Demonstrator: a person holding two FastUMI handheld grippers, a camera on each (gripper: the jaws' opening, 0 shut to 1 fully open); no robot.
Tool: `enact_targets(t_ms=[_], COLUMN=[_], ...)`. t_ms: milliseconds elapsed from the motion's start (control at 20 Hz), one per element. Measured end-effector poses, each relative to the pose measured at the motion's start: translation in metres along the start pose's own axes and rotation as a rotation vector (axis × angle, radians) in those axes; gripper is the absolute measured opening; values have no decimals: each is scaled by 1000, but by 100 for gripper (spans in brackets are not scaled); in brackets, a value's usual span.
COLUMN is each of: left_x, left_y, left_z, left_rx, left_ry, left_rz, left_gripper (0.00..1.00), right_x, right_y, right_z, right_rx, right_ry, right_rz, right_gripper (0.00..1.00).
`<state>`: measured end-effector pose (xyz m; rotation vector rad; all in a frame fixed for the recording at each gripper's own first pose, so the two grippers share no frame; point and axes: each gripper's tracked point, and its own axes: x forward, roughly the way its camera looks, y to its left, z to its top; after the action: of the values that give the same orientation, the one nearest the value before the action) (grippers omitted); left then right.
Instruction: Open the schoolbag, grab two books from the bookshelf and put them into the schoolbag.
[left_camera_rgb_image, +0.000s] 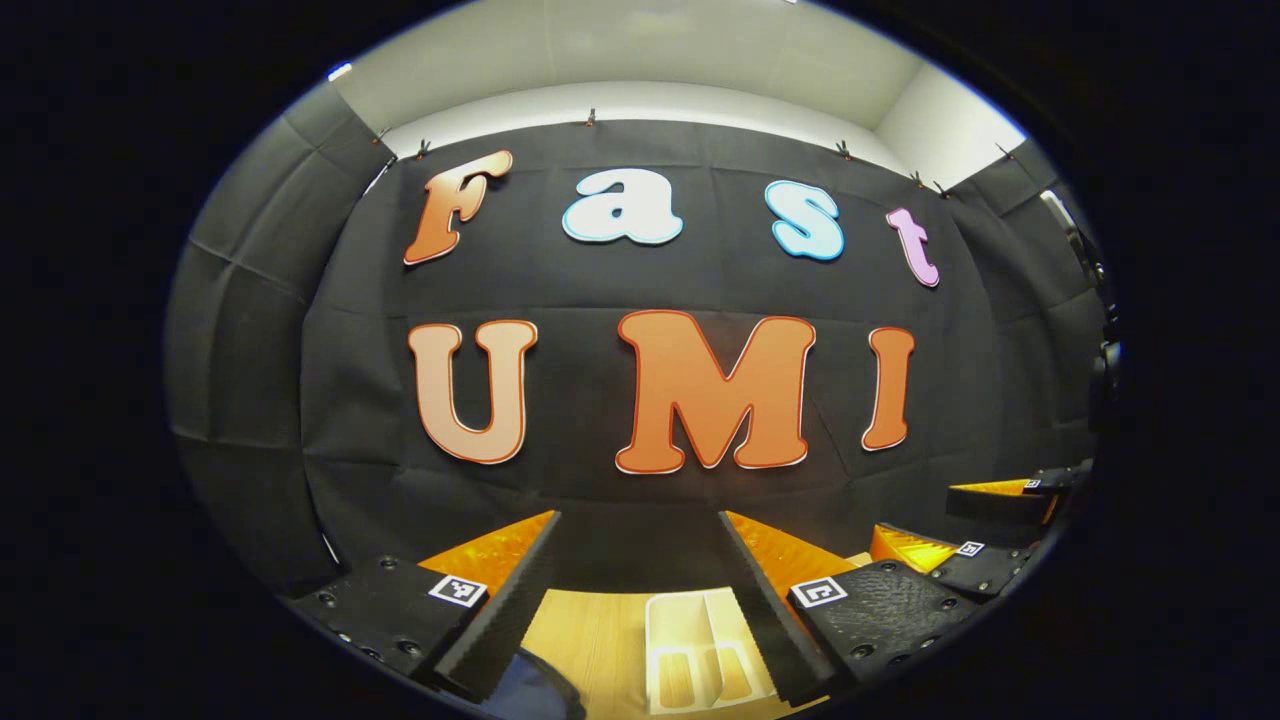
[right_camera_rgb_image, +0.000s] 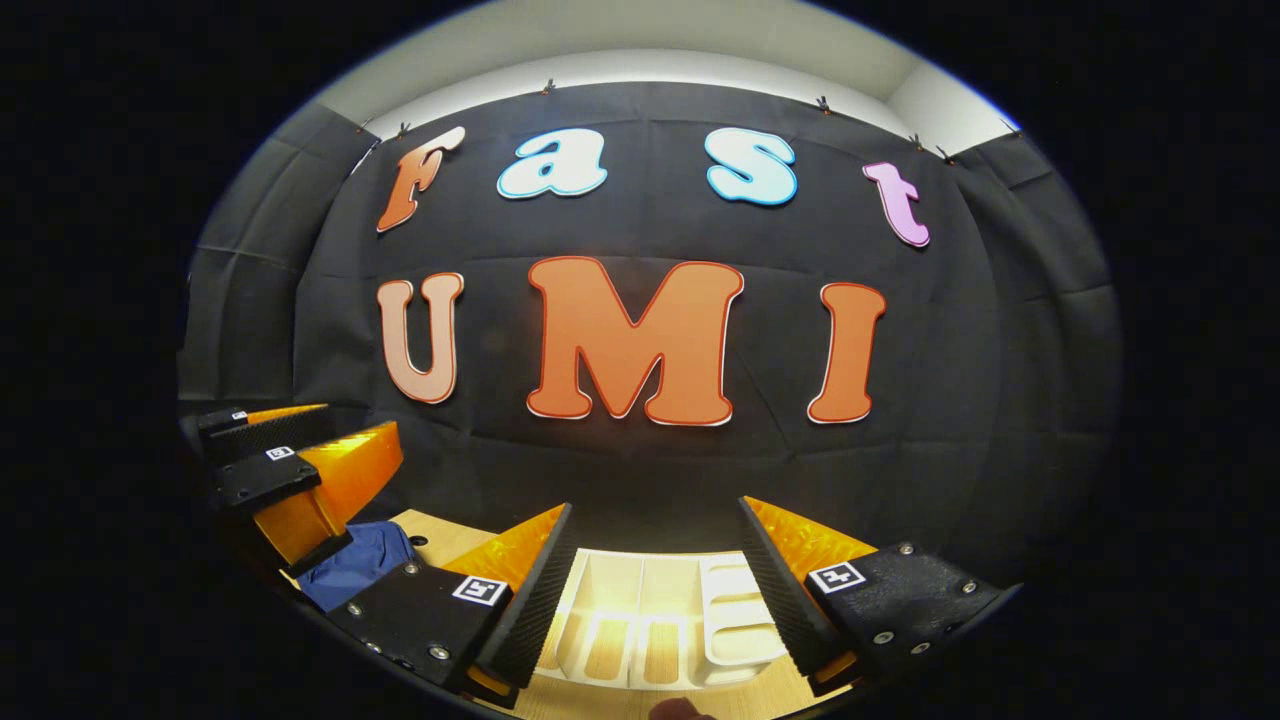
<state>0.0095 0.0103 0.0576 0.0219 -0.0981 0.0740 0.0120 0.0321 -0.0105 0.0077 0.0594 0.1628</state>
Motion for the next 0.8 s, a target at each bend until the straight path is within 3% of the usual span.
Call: enact_targets(t_ms=[500, 800], left_x=[-7, -19], left_y=[4, 19], left_z=[-2, 2], left_rx=[41, 71], left_ry=[9, 12], left_rz=[7, 52], left_gripper=[93, 94], right_x=[-1, 0], right_y=[-10, -12], right_z=[3, 9], right_rx=[19, 46], right_ry=[-6, -24], right_rz=[-36, -48], right_gripper=[94, 93])
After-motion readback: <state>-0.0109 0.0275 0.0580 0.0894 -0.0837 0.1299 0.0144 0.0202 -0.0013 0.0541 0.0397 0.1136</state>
